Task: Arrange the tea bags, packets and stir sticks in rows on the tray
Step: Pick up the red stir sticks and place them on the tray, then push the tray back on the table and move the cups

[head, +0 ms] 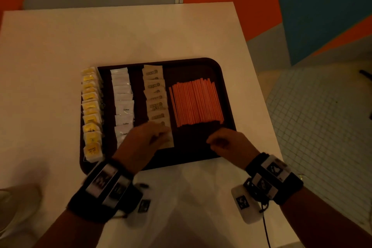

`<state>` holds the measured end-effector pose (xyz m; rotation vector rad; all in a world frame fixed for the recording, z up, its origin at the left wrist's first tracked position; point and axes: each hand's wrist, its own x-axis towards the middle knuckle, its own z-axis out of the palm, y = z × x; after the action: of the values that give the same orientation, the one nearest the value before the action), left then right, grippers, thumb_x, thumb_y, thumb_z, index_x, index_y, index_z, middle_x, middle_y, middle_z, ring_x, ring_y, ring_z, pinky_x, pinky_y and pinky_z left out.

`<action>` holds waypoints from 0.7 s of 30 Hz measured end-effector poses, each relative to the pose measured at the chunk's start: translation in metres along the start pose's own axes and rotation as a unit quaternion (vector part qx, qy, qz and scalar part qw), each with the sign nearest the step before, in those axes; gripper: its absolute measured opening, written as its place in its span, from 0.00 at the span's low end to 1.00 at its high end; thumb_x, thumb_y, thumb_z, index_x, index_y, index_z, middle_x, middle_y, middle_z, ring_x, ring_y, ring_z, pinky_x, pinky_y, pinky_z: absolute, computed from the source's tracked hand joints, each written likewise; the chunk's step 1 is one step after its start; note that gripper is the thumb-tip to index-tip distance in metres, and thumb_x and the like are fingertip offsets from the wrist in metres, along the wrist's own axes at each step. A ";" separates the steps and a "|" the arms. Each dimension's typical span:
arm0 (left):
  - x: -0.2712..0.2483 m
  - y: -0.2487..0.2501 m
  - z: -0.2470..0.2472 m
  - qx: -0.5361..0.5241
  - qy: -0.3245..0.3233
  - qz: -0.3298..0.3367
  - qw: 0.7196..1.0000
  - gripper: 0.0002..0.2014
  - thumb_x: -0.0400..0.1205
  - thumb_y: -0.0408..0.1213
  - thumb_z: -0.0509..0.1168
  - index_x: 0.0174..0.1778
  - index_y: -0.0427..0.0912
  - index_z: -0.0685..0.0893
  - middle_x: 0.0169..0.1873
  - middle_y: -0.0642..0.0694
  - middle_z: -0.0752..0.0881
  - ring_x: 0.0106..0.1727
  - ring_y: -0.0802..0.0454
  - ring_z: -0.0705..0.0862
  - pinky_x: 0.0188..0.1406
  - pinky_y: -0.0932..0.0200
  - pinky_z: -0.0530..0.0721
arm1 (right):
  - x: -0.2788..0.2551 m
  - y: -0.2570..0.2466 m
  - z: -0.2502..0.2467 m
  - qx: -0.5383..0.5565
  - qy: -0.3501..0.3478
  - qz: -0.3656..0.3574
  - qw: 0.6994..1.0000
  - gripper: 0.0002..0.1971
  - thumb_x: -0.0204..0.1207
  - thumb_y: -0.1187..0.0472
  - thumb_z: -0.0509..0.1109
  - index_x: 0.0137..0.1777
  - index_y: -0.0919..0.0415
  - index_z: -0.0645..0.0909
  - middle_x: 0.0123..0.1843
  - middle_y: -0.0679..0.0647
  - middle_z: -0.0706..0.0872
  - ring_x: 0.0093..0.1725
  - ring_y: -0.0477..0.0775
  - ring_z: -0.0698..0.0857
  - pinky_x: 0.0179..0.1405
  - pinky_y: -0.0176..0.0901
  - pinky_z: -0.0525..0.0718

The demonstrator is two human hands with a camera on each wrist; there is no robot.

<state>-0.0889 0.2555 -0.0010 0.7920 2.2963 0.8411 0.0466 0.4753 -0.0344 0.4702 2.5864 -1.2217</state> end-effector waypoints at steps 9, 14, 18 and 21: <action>-0.106 -0.111 0.000 0.181 0.057 -0.043 0.981 0.16 0.61 0.23 0.79 0.44 0.36 0.89 0.40 0.38 0.89 0.41 0.35 0.87 0.44 0.45 0.86 | -0.039 0.014 0.072 -0.102 0.142 -0.087 0.981 0.13 0.71 0.58 0.65 0.52 0.60 0.86 0.50 0.55 0.84 0.52 0.47 0.74 0.59 0.30 0.73; -0.105 -0.131 0.000 0.192 0.070 0.026 0.979 0.13 0.70 0.39 0.61 0.40 0.40 0.90 0.34 0.42 0.89 0.43 0.53 0.78 0.44 0.60 0.82 | -0.028 0.011 0.085 -0.127 0.183 -0.069 0.972 0.16 0.71 0.57 0.61 0.47 0.64 0.88 0.44 0.61 0.88 0.50 0.49 0.74 0.54 0.30 0.68; -0.096 -0.135 -0.008 0.213 0.056 0.025 0.975 0.11 0.62 0.31 0.74 0.40 0.40 0.90 0.33 0.42 0.88 0.33 0.42 0.87 0.37 0.59 0.86 | -0.017 0.011 0.081 -0.159 0.179 -0.086 0.967 0.15 0.70 0.59 0.60 0.44 0.62 0.88 0.42 0.58 0.88 0.48 0.47 0.73 0.50 0.34 0.75; -0.078 -0.132 -0.018 0.217 0.049 0.004 0.975 0.19 0.53 0.23 0.82 0.38 0.40 0.90 0.33 0.42 0.89 0.32 0.42 0.88 0.35 0.52 0.88 | 0.002 0.003 0.073 -0.175 0.175 -0.088 0.965 0.16 0.70 0.58 0.59 0.43 0.62 0.88 0.42 0.58 0.89 0.48 0.49 0.74 0.49 0.41 0.77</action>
<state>-0.0929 0.1126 -0.0591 0.9602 2.6072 0.3875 0.0516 0.4211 -0.0826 0.4199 3.1201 -0.7495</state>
